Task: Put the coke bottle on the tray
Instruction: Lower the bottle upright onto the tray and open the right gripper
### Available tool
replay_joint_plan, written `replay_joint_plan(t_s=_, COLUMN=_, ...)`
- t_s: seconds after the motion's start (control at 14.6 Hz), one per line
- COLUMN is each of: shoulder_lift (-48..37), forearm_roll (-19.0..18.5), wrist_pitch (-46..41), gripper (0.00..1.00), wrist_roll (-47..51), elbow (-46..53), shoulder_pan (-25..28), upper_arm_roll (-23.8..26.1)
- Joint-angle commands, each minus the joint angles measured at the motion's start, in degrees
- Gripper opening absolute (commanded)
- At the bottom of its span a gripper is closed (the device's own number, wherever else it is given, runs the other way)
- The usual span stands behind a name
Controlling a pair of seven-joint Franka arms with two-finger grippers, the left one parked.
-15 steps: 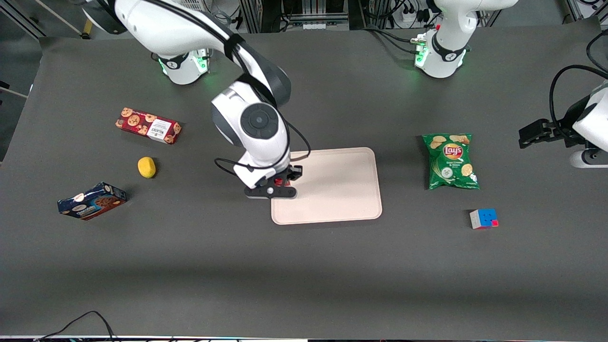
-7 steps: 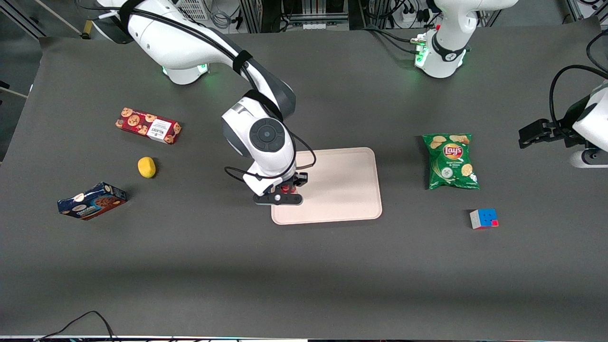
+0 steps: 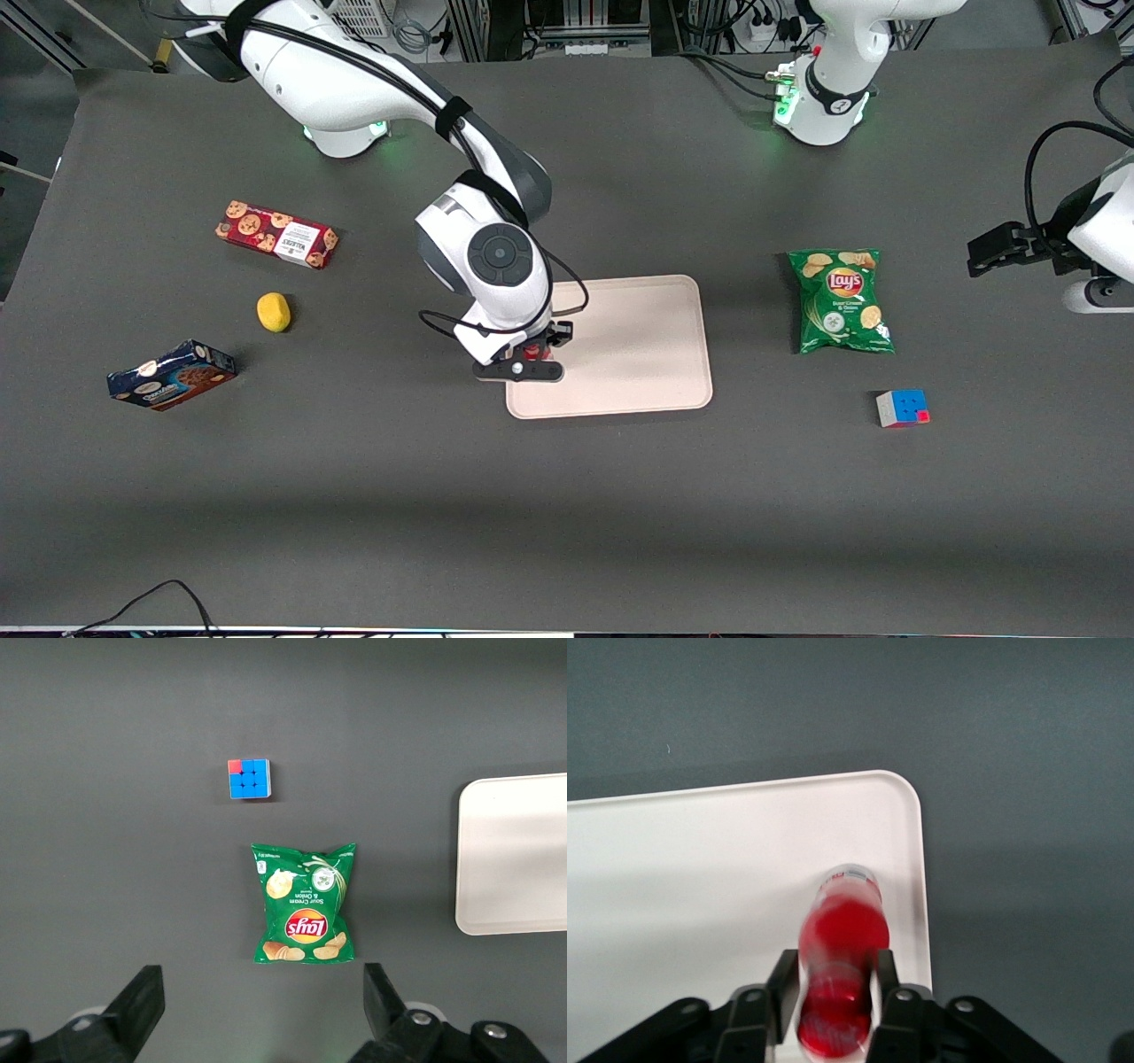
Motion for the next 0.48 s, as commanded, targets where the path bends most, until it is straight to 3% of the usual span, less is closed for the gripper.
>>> replay_joint_plan(t_s=0.0, shoulder_lift=-0.3, forearm_roll=-1.52, wrist_pitch=0.78, gripper=0.85, wrist_roll=1.93, elbow=-0.25, shoulder_pan=-0.1, upper_arm_roll=0.25)
replay_joint_plan(t_s=0.07, shoulder_lift=-0.3, forearm_roll=-1.52, wrist_pitch=0.78, gripper=1.0, wrist_roll=2.02, elbow=-0.17, shoulder_pan=-0.19, upper_arm_roll=0.25)
replay_joint_plan(t_s=0.41, shoulder_lift=-5.63, forearm_roll=-1.08, wrist_pitch=-0.01, gripper=1.0, wrist_roll=1.24, elbow=0.01, shoulder_pan=-2.12, upper_arm_roll=0.26)
